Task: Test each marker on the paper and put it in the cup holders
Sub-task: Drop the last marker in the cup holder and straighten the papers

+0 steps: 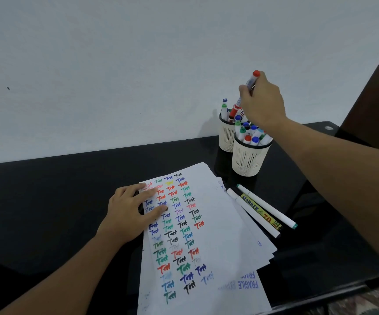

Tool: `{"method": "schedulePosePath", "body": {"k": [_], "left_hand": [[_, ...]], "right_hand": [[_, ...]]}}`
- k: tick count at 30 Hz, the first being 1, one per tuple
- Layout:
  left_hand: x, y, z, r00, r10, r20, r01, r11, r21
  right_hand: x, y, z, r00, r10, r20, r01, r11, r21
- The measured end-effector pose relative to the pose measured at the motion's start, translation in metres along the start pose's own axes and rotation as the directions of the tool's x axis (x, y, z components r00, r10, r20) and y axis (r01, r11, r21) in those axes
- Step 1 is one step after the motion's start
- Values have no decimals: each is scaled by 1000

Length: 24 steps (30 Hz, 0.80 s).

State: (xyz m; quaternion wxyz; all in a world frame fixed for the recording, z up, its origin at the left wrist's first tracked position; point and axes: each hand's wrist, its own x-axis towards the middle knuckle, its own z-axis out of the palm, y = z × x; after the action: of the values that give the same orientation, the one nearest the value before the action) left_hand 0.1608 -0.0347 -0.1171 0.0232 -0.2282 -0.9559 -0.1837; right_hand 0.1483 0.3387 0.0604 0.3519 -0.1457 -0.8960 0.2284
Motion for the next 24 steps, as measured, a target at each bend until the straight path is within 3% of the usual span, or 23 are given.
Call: {"method": "schedulePosePath", "body": {"k": [7, 12, 20, 24], "left_hand": [[0, 0, 0, 1000, -5, 11, 5, 1000, 3], [1, -2, 2, 1000, -4, 16, 4, 1000, 3], [1, -2, 2, 1000, -3, 14, 3, 1000, 7], [2, -2, 2, 1000, -4, 18, 4, 1000, 7]], "right_hand": [[-5, 8, 6, 995, -44, 87, 46, 999, -18], [-1, 9, 9, 996, -57, 67, 60, 998, -36], [5, 8, 19, 942, 168, 290, -131, 981, -143], [2, 9, 21, 956, 146, 256, -129, 988, -79]]}}
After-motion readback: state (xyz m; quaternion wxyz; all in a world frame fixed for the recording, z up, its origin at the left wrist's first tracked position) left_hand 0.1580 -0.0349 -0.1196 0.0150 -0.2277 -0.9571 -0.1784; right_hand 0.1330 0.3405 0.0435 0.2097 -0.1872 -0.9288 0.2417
